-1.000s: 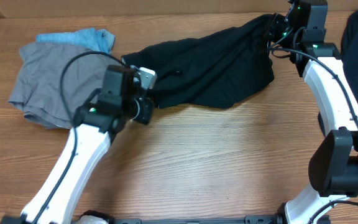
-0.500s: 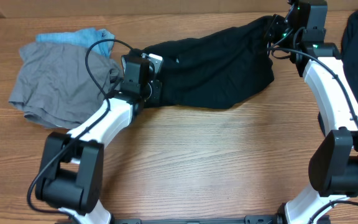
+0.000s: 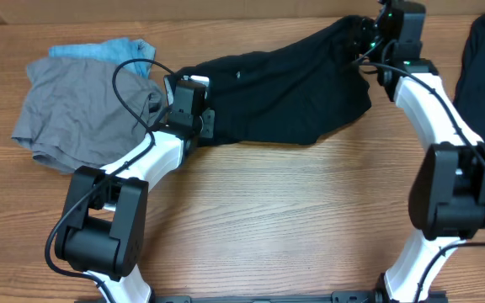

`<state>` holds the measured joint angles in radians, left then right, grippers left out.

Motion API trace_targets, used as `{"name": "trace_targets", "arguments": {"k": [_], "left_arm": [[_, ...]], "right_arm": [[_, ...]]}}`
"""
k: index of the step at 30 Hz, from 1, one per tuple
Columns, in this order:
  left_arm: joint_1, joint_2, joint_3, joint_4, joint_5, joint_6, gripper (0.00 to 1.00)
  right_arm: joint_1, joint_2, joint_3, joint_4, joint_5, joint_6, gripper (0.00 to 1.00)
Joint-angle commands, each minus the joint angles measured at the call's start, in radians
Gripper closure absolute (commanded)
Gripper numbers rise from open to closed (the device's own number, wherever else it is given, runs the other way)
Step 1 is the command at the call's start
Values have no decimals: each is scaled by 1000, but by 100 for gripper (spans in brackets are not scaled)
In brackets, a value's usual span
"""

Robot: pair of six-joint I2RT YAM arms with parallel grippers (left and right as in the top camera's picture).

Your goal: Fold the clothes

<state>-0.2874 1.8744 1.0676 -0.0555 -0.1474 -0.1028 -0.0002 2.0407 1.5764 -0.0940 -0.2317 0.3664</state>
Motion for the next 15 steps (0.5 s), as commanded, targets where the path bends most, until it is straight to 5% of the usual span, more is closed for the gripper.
{"name": "trace_targets", "arguments": {"k": [1, 5, 8, 15], "left_arm": [[6, 11, 0, 0, -29, -18, 96], [6, 11, 0, -1, -29, -18, 96], [6, 11, 0, -13, -49, -32, 96], [6, 11, 1, -45, -74, -54, 96]], "right_arm": [[19, 66, 21, 55, 18, 1, 96], [23, 130, 21, 63, 42, 1, 94], [22, 137, 27, 86, 59, 0, 0], [-39, -53, 277, -406, 56, -194, 6]]}}
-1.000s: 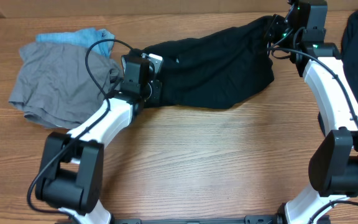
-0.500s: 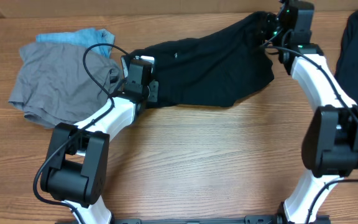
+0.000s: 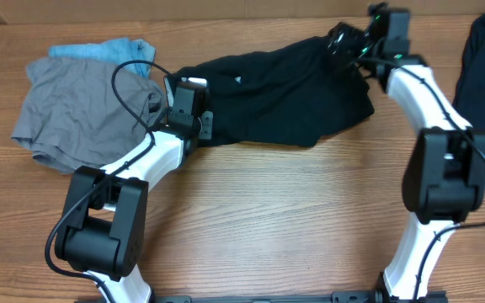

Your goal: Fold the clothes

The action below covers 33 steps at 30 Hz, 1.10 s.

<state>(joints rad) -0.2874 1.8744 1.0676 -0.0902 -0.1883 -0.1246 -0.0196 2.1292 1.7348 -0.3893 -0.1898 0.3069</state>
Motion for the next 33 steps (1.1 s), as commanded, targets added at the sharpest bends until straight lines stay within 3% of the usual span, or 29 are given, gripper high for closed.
{"name": "trace_targets", "arguments": {"k": [1, 2, 3, 8, 20, 24, 27, 33], "left_arm": [[7, 11, 1, -11, -33, -43, 96], [7, 11, 1, -10, -33, -53, 96], [7, 11, 1, -10, -33, -68, 96], [7, 11, 1, -9, -32, -82, 96], [6, 11, 1, -9, -32, -82, 96], [7, 11, 1, -10, -32, -82, 96], [7, 11, 1, -10, -33, -82, 96], [6, 10, 10, -3, -32, -82, 96]], "right_arm": [[-19, -158, 128, -172, 14, -159, 39], [-19, -169, 128, -229, 13, -158, 81], [-19, -170, 128, -277, 8, -158, 96], [6, -114, 87, -399, -5, -160, 96], [111, 167, 63, -217, -57, -185, 96], [118, 258, 63, -118, 42, -164, 96], [102, 293, 63, -169, 188, -66, 96], [68, 270, 131, -339, 189, -63, 96]]}}
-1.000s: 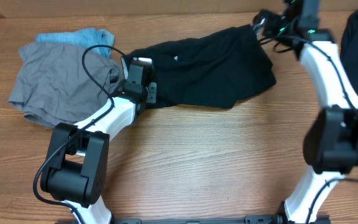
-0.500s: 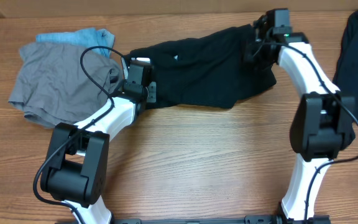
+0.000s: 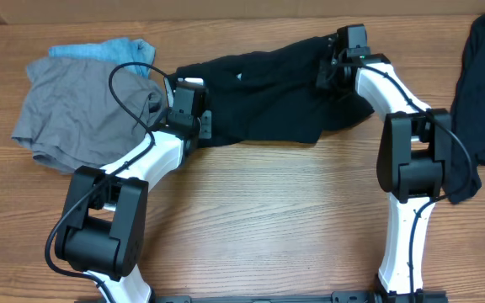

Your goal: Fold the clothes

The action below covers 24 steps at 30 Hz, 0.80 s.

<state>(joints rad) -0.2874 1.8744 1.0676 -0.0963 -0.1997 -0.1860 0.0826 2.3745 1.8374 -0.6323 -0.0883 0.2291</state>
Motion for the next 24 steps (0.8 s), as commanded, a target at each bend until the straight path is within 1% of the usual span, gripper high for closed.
{"name": "trace_targets", "arguments": {"k": [1, 5, 6, 7, 8, 9, 10, 11, 12, 14, 16, 18, 20, 22, 24], "left_arm": [[5, 8, 23, 3, -20, -21, 96], [-7, -26, 79, -1, -18, -20, 96], [-12, -41, 94, -1, -17, -20, 96], [-17, -58, 109, -1, -17, -19, 96], [-22, -77, 123, 0, -16, -18, 96], [-29, -97, 134, 0, -13, -14, 96], [-35, -118, 141, 0, -10, -12, 95], [-41, -137, 146, -1, -9, -12, 91], [-48, -158, 146, 0, -6, -12, 85], [-65, -201, 146, -3, 5, -7, 83], [-82, -243, 146, -6, 46, 24, 82], [-100, -275, 146, -8, 71, 33, 83], [-119, -301, 146, -11, 71, 33, 84], [-137, -323, 146, -13, 79, 34, 85], [-145, -335, 146, -19, 117, 49, 86]], "right_arm": [[-36, 3, 68, -149, 88, 10, 96], [-44, -82, 243, -312, 87, -19, 96], [-46, -106, 280, -339, 88, -42, 88], [-55, -136, 308, -352, 87, -72, 54], [-67, -160, 313, -352, 87, -80, 33], [-86, -179, 313, -354, 87, -81, 24], [-108, -186, 313, -363, 78, -82, 18], [-128, -187, 312, -375, 49, -99, 16], [-150, -185, 308, -388, 2, -125, 13], [-212, -170, 273, -394, -117, -159, 6], [-264, -146, 242, -385, -198, -170, 4], [-301, -121, 214, -379, -333, -250, 5], [-317, -102, 183, -372, -420, -316, 5], [-319, -71, 161, -373, -466, -393, 4], [-314, -53, 138, -360, -484, -421, 1]]}}
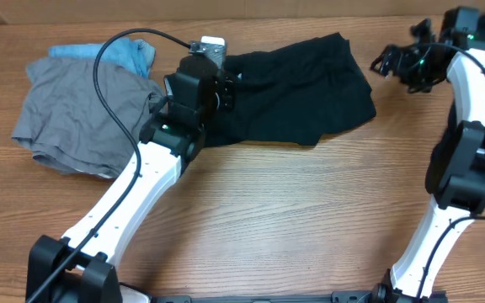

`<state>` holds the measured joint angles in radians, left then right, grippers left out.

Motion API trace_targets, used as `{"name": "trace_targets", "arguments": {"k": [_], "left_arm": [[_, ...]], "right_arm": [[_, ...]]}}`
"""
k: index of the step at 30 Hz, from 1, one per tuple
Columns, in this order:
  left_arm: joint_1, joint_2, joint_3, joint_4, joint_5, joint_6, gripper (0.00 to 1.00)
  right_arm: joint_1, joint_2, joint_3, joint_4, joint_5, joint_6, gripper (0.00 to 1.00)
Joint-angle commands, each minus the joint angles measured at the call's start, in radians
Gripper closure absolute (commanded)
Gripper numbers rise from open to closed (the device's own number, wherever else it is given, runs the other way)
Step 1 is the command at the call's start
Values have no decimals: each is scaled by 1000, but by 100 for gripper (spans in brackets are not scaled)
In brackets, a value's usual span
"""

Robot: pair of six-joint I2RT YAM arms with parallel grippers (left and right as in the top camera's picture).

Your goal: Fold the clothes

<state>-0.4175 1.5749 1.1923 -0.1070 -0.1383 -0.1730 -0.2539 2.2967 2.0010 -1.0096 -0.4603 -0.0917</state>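
Note:
A black garment [301, 93] lies spread across the back middle of the table. My left gripper [228, 89] is over the garment's left end. The wrist hides its fingers, so their state and any grip on the cloth cannot be made out. My right gripper [387, 61] hangs just off the garment's upper right corner. Its fingers are spread, with nothing between them. A crumpled grey garment [78, 114] lies at the left, with a light blue garment [120, 52] behind it.
The left arm's black cable [99, 76] loops over the grey garment. The right arm's white links [482, 84] run down the right side of the table. Bare wood [276, 219] fills the front half.
My right gripper was on the black garment's upper right part; now it is off the cloth, to the right, open. My left gripper went from the garment's lower left edge up to its left end.
My right gripper was first at the black garment's raised upper right corner, and my left gripper stayed at its lower left edge. The right gripper then stood further left, over the cloth. Now that corner lies flat, the right gripper is away, and the left arm has reached further back.

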Motion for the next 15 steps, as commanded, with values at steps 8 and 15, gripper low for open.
{"name": "trace_targets", "arguments": {"k": [8, 15], "left_arm": [[-15, -40, 22, -57, 85, 39, 87], [-15, -40, 22, -62, 87, 39, 87]], "right_arm": [[52, 80, -113, 118, -142, -99, 0], [122, 103, -117, 150, -174, -99, 5]]}}
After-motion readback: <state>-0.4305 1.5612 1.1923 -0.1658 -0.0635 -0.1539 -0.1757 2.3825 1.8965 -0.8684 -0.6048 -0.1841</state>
